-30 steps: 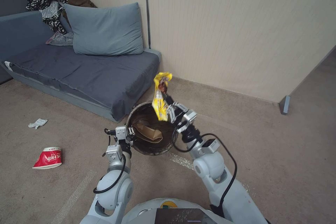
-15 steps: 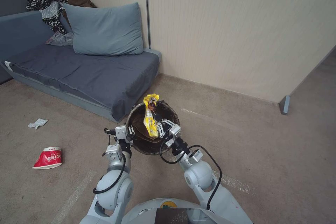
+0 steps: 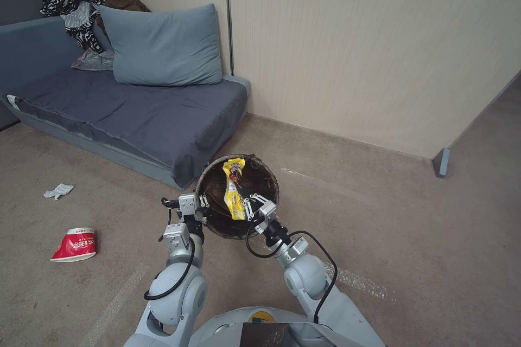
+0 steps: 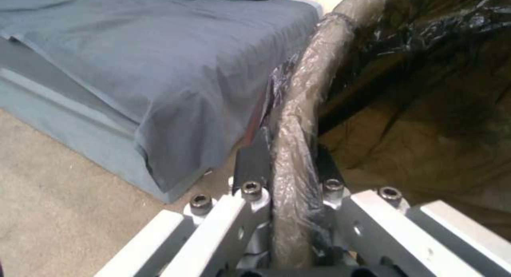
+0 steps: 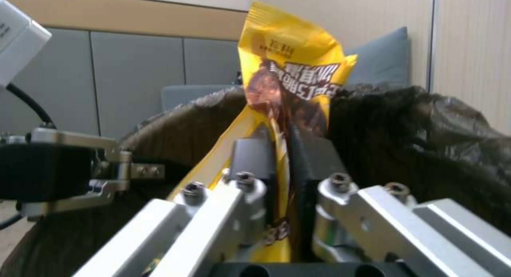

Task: Pick up the trash bin, then pick up the garbage from the floor and place it into the trash bin.

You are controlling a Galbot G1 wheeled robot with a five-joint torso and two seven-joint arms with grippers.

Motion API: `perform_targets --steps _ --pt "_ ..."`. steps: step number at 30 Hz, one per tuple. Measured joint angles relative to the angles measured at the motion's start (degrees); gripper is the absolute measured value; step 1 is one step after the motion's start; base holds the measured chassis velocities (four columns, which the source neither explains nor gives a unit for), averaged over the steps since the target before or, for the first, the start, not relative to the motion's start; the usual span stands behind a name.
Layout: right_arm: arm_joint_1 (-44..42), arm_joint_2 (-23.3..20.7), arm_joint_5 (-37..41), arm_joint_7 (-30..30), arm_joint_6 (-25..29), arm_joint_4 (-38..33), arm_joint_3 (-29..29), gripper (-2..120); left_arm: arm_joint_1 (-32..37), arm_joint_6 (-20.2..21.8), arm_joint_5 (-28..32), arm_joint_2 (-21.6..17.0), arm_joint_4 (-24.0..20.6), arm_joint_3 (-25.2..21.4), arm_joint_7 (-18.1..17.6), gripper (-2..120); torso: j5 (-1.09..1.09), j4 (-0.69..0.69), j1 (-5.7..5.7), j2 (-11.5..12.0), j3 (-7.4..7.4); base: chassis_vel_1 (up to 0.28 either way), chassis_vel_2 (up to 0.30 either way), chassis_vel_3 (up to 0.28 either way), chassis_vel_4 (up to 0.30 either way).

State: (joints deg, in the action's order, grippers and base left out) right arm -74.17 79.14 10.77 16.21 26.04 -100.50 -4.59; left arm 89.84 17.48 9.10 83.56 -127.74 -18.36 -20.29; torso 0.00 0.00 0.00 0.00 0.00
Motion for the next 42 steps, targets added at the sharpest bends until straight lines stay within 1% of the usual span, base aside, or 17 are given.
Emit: perform_targets --steps 1,2,3,6,7,10,11,14,16,18,19,23,32,34,35,37,42 --pt "0.0 0.0 0.0 0.0 0.0 0.1 0.0 9 0.0 0.0 0.0 0.0 0.0 0.0 0.0 3 0.0 0.0 0.0 0.0 0.0 0.0 0.0 0.0 0.0" --pt "-0.1 0.1 -0.3 0.0 -0.1 0.4 -0.1 19 0.0 0.0 0.0 0.0 0.0 0.0 0.0 3 0.0 0.0 0.0 0.0 0.0 0.0 0.0 0.0 0.0" --pt "-0.1 0.1 -0.3 0.0 -0.1 0.4 -0.1 19 0.0 0.0 0.0 0.0 0.0 0.0 0.0 3 0.0 0.0 0.0 0.0 0.0 0.0 0.0 0.0 0.0" --pt "-0.2 0.2 -0.7 0.1 -0.2 0.6 -0.2 34 0.0 0.0 0.0 0.1 0.0 0.0 0.0 3 0.0 0.0 0.0 0.0 0.0 0.0 0.0 0.0 0.0" --pt "-0.2 0.2 -0.7 0.1 -0.2 0.6 -0.2 34 0.0 0.0 0.0 0.1 0.0 0.0 0.0 3 0.0 0.0 0.0 0.0 0.0 0.0 0.0 0.0 0.0" --pt "-0.5 0.3 -0.8 0.1 -0.3 0.6 -0.4 48 -0.1 0.0 0.1 0.1 0.1 0.0 0.0 3 0.0 0.0 0.0 0.0 0.0 0.0 0.0 0.0 0.0" --pt "-0.5 0.3 -0.8 0.1 -0.3 0.6 -0.4 48 -0.1 0.0 0.1 0.1 0.1 0.0 0.0 3 0.0 0.0 0.0 0.0 0.0 0.0 0.0 0.0 0.0" --pt "-0.8 0.3 -0.9 0.1 -0.3 0.8 -0.5 65 -0.1 0.0 0.1 0.1 0.2 0.0 0.0 3 0.0 0.0 0.0 0.0 0.0 0.0 0.0 0.0 0.0" --pt "-0.8 0.3 -0.9 0.1 -0.3 0.8 -0.4 67 -0.1 0.0 0.2 0.1 0.2 0.0 0.0 3 0.0 0.0 0.0 0.0 0.0 0.0 0.0 0.0 0.0" --pt "-0.5 0.5 -0.9 0.0 -0.3 0.9 -0.4 79 -0.1 0.0 0.2 0.1 0.2 -0.1 0.0 3 0.0 0.0 0.0 0.0 0.0 0.0 0.0 0.0 0.0" --pt "-0.5 0.5 -0.9 0.0 -0.3 0.9 -0.4 79 -0.1 0.0 0.2 0.1 0.2 -0.1 0.0 3 0.0 0.0 0.0 0.0 0.0 0.0 0.0 0.0 0.0" --pt "-0.6 0.4 -0.9 0.0 -0.5 -0.4 -0.4 96 -0.1 -0.1 0.5 0.0 0.0 -0.2 0.0 3 -0.01 0.0 0.0 0.0 0.0 0.0 0.0 0.0 0.0" --pt "-2.1 0.2 -0.6 -0.7 -1.1 -6.0 -2.2 100 -0.2 -0.3 0.8 0.0 -0.1 -0.1 0.4 3 -0.01 0.0 0.0 0.0 0.0 0.0 0.0 0.0 0.0" --pt "-3.9 0.2 -1.1 -2.1 -1.3 -11.6 -4.1 100 -0.1 -0.4 0.8 -0.1 0.0 -0.2 0.6 3 -0.01 0.0 0.0 0.0 0.0 0.0 0.0 0.0 0.0" --pt "-3.9 0.2 -1.1 -2.1 -1.3 -11.6 -4.1 100 -0.1 -0.4 0.8 -0.1 0.0 -0.2 0.6 3 -0.01 0.0 0.0 0.0 0.0 0.0 0.0 0.0 0.0" --pt "-5.8 0.7 -2.9 -4.9 -1.9 -16.9 -6.2 100 -0.1 -0.9 0.5 -0.3 0.3 -0.4 0.8 3 -0.01 0.0 0.0 0.0 -0.01 0.0 0.0 0.0 0.0" --pt "-8.8 1.9 -5.5 -10.3 -2.4 -22.1 -9.7 100 -0.1 -1.3 0.1 -0.6 0.6 -0.8 1.0 3 -0.01 0.0 0.0 0.0 0.0 0.0 0.0 0.0 0.0"
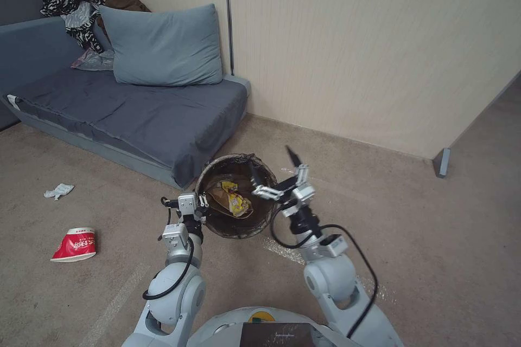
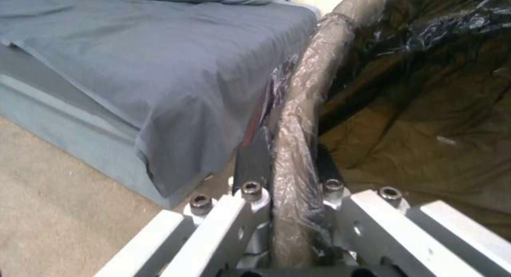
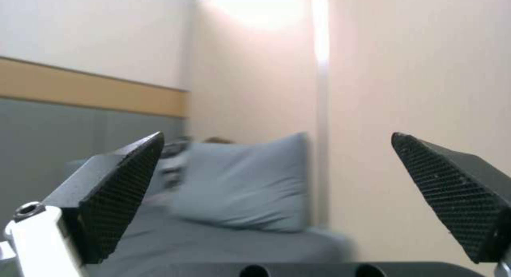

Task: Pick up the trash bin, then pick up the garbage from the floor and place it into the trash bin.

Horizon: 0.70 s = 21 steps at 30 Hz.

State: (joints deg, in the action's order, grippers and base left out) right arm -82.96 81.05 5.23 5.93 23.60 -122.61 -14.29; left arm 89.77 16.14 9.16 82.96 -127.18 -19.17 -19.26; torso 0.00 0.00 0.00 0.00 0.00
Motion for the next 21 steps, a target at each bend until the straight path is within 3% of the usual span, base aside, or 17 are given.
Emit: perform_targets --steps 3,12,21 --pt "-2.9 1.4 -1.1 -5.0 -1.1 -2.1 -3.8 100 0.0 -0.2 -0.1 -0.1 0.0 -0.1 0.1 3 0.0 0.01 0.0 0.0 0.0 0.0 0.0 0.0 0.0" --pt "-6.5 2.8 -1.2 -8.4 0.4 1.1 -11.7 100 0.0 -0.7 -0.4 -0.4 -0.2 -0.3 0.1 3 0.0 0.0 0.0 0.0 0.0 0.0 0.0 0.0 0.0" --pt "-7.5 3.9 -0.4 -8.4 2.2 4.7 -13.0 100 0.0 -0.8 -0.1 -0.2 -0.4 -0.1 0.0 3 -0.01 0.0 0.0 0.0 0.0 0.0 0.0 0.0 0.0"
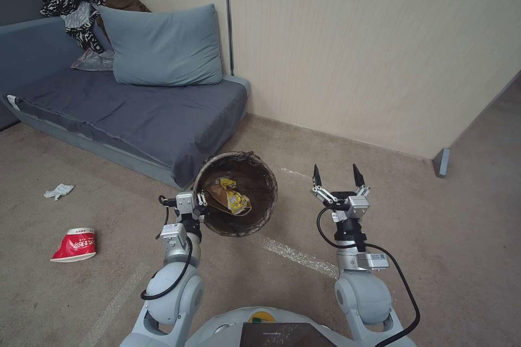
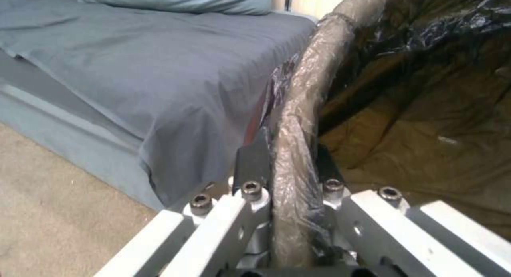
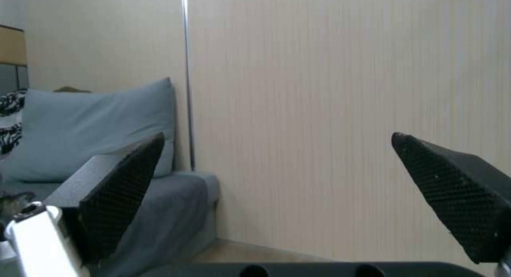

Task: Pick up the trash bin, then pick up the garbage from the floor and place it into the trash bin.

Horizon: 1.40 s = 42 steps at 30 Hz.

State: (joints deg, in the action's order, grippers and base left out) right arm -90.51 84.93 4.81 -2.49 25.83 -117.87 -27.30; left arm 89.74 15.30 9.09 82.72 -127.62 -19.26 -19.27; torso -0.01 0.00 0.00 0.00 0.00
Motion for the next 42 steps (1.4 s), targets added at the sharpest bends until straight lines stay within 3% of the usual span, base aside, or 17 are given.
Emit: perform_targets --steps 18,42 --pt "1.0 0.3 0.6 -0.1 0.1 1.1 -0.5 100 -0.2 0.0 0.3 0.2 -0.3 -0.1 0.0 3 0.01 0.0 0.0 0.0 0.0 0.006 0.004 0.007 0.006" --pt "1.5 0.5 0.4 -0.1 -0.1 1.7 -0.2 100 -0.2 0.0 0.3 0.4 -0.3 -0.2 0.1 3 0.01 0.0 0.0 0.0 0.0 0.104 0.103 0.104 0.104"
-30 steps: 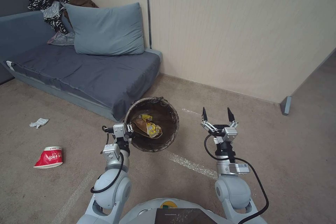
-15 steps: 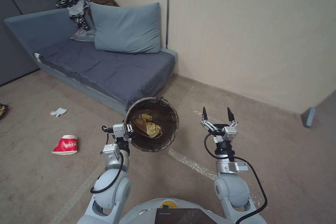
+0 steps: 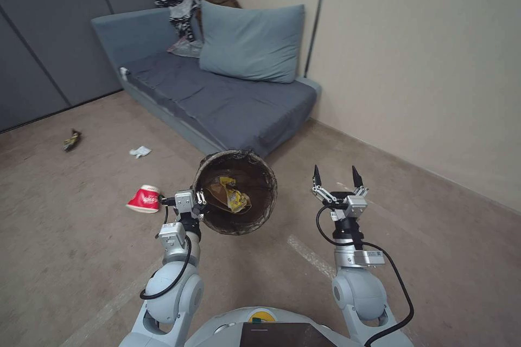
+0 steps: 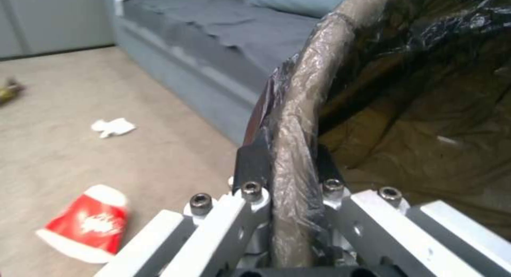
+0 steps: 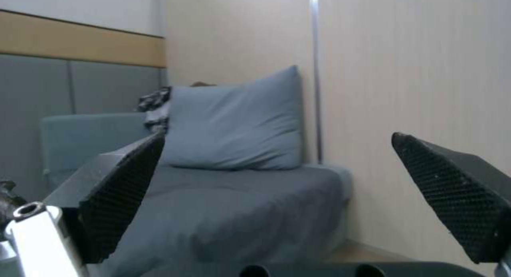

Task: Pick up the trash bin, then pick up the garbage from the floor and place it into the trash bin.

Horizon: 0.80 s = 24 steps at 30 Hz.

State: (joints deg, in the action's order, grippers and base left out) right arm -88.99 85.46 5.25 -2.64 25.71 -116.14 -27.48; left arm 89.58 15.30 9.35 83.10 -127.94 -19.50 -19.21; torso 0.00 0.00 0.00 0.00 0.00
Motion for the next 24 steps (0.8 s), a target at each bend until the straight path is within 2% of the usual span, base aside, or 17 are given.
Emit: perform_targets --steps 24 --pt "0.1 -0.1 0.1 0.0 0.1 0.0 0.7 100 0.2 -0.2 0.0 -0.1 0.0 0.1 0.0 3 0.0 -0.01 0.0 0.0 0.0 0.125 0.128 0.123 0.121"
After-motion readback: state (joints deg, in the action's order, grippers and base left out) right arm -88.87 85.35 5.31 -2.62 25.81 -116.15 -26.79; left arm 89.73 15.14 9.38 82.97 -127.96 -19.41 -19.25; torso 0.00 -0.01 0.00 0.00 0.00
